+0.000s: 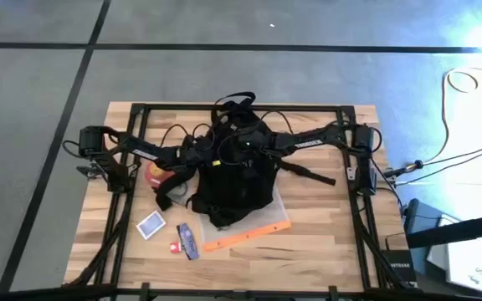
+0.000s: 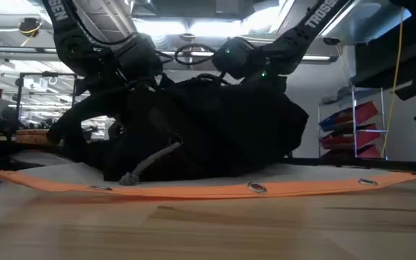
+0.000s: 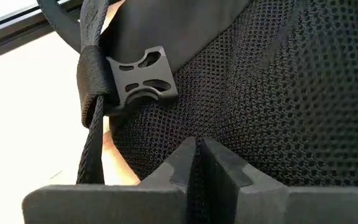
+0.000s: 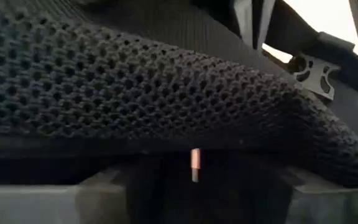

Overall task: Unpack backpack
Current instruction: Remove the pink charger cable from the black backpack

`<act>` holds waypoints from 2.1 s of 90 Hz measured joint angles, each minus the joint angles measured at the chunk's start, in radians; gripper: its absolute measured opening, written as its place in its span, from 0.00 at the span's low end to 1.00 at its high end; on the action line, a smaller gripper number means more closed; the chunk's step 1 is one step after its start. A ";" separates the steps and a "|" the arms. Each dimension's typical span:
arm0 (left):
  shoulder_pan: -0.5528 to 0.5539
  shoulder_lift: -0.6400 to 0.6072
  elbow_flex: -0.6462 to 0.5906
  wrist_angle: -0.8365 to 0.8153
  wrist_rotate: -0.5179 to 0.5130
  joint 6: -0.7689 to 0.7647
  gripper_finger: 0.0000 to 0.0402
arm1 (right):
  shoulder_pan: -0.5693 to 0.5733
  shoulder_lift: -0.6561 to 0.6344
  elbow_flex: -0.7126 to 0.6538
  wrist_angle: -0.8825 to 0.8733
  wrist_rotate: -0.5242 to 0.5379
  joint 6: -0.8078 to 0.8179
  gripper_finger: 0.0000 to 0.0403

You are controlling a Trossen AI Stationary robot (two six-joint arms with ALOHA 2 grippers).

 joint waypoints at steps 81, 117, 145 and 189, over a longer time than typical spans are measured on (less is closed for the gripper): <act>0.000 0.001 0.000 0.000 0.000 -0.005 0.04 | -0.027 0.004 0.000 -0.045 0.002 0.001 0.03; -0.001 0.002 0.000 -0.009 0.007 -0.005 0.04 | -0.028 -0.101 -0.002 -0.159 0.028 -0.021 0.00; -0.001 0.002 0.000 -0.022 0.003 -0.005 0.04 | -0.029 -0.138 -0.001 -0.275 0.073 -0.040 0.00; -0.001 0.002 0.000 -0.025 0.000 0.001 0.04 | -0.028 -0.347 -0.067 -0.454 0.086 0.011 0.00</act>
